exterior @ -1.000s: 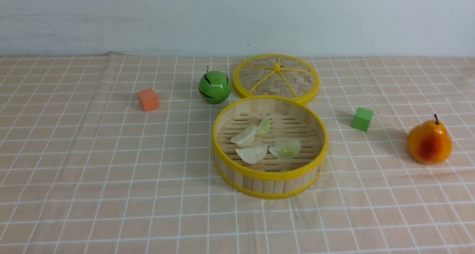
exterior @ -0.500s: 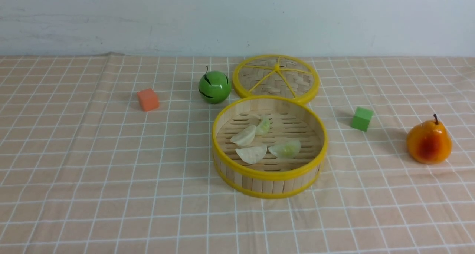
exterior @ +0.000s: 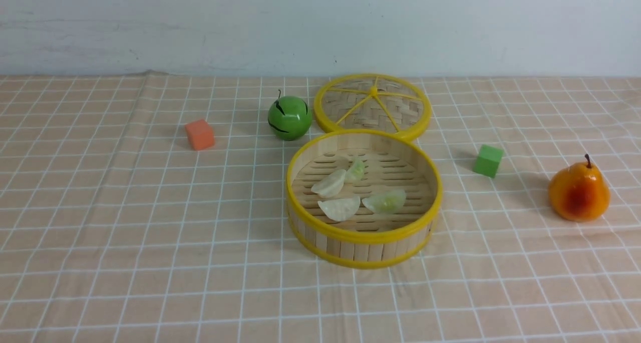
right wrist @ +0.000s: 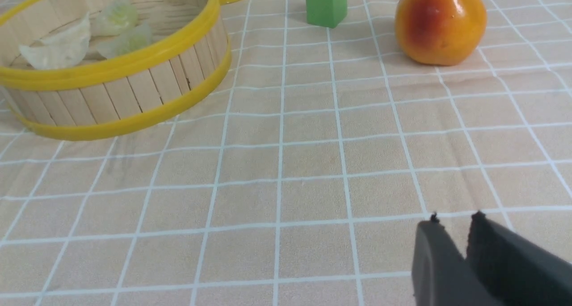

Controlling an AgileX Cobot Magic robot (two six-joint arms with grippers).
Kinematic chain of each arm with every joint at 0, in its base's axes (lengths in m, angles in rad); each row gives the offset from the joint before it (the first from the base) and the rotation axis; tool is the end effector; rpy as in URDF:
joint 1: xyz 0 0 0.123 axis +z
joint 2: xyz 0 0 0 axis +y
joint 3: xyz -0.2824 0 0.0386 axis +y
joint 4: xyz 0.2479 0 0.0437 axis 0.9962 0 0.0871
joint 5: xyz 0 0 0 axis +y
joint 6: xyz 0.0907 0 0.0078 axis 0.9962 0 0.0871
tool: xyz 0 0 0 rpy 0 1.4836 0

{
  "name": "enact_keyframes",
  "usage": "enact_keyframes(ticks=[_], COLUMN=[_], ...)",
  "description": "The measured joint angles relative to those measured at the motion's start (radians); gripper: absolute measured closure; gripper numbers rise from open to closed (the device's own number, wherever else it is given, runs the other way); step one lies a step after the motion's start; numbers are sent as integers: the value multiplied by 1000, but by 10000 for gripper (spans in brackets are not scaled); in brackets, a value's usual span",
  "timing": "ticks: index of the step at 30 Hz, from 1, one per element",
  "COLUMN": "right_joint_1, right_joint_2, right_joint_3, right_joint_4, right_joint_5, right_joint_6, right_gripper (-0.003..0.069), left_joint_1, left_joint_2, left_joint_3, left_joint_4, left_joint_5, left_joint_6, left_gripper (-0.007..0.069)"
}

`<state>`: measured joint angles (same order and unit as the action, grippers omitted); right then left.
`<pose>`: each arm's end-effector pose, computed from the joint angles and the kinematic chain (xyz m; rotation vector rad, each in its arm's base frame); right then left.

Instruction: Put the dumplings into the steamer on the table with the brown tablecloth.

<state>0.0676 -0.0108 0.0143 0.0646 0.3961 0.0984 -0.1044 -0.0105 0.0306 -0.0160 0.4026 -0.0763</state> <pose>0.0516 0.0058 0.1734 0.0681 1.8850 0.1780 0.0515 -0.0060 0.1673 0.0170 1.9086 -0.1382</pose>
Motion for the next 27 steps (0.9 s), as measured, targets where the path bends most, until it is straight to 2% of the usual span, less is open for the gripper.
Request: enact_keyframes(ticks=[27], right_joint_1=[0], right_joint_2=[0], right_joint_3=[0], right_joint_4=[0], right_joint_5=[0], right_joint_6=[0], right_gripper=[519], left_joint_1=[0], left_joint_2=[0], left_joint_3=[0], left_joint_4=[0], left_joint_5=[0], left_joint_6=[0], left_gripper=[638])
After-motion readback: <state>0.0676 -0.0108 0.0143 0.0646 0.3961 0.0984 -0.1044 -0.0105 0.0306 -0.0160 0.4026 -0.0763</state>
